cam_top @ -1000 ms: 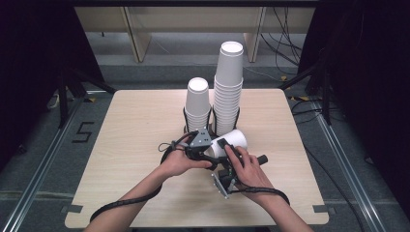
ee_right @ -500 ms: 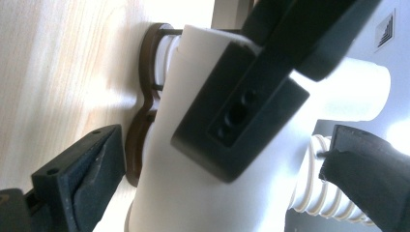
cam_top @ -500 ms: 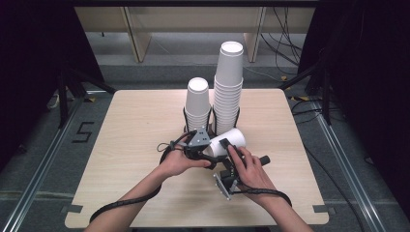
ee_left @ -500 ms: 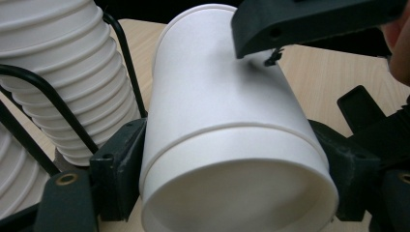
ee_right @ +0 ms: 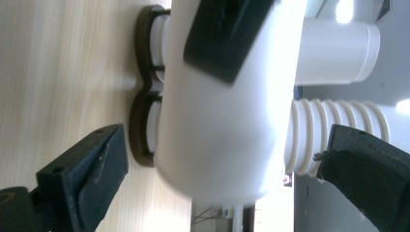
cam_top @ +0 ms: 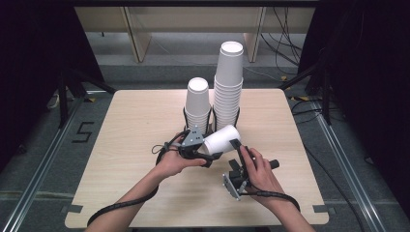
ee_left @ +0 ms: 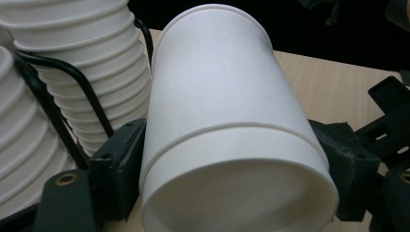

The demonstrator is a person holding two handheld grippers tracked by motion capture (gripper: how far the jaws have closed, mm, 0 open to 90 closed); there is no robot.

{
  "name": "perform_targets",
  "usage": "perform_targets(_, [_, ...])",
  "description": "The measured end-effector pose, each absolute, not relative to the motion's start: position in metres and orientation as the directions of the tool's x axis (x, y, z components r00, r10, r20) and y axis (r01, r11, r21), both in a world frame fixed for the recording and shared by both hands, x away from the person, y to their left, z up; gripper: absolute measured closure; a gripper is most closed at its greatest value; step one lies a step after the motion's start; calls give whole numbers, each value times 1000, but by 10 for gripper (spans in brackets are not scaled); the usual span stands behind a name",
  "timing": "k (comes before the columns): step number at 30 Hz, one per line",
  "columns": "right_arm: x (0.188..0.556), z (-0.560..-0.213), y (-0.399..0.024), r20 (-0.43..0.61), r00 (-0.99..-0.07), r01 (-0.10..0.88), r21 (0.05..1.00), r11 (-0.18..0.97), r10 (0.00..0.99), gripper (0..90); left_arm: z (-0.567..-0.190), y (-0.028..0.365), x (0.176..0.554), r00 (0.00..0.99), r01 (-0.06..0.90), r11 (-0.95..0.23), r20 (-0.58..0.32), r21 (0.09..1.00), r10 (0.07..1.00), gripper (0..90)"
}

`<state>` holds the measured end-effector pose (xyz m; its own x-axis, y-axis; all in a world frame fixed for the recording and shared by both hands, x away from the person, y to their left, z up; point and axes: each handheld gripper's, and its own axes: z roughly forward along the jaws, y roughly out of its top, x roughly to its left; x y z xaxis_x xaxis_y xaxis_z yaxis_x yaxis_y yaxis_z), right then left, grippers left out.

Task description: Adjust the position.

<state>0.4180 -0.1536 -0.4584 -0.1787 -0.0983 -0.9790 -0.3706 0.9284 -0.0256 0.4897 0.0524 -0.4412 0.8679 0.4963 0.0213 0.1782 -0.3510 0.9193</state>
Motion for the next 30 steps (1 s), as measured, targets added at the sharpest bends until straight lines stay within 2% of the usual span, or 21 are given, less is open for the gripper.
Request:
perform_targets(2, [418, -457, -157, -981, -182, -358, -3, 934, -73, 31, -442, 55, 490, 864, 173, -349, 28, 921, 503, 221])
perform_targets(3, [418, -460, -159, -977, -210, -339, 44, 940, -30, 32, -443, 56, 490, 862, 176, -340, 22, 924, 507, 221])
perform_targets(10, [423, -454, -168, -974, -216, -284, 131, 950, 70, 45, -447, 64, 490, 855, 156, -303, 25, 940, 519, 220])
perform_targets(11, [424, -454, -169, -971, -222, -273, 153, 950, 93, 46, -448, 65, 491, 857, 142, -306, 39, 941, 514, 220])
perform_targets(12, [422, -457, -170, -955, -249, -231, 220, 948, 161, 47, -448, 66, 493, 862, 115, -316, 64, 942, 503, 220])
perform_targets(15, [425, -457, -172, -945, -252, -232, 269, 935, 210, 47, -449, 67, 491, 856, 148, -312, 37, 938, 516, 220])
perform_targets(17, [426, -455, -173, -953, -239, -241, 244, 939, 187, 48, -449, 67, 492, 855, 148, -309, 36, 940, 518, 220])
perform_targets(21, [428, -453, -173, -928, -271, -227, 320, 920, 256, 50, -448, 66, 491, 853, 157, -306, 27, 939, 522, 220])
perform_targets(26, [429, -450, -177, -801, -364, -122, 547, 828, 475, 56, -448, 66, 493, 854, 156, -316, 33, 936, 519, 220])
perform_targets(30, [433, -446, -181, -711, -384, -74, 659, 748, 588, 60, -448, 67, 493, 850, 161, -313, 29, 936, 526, 220])
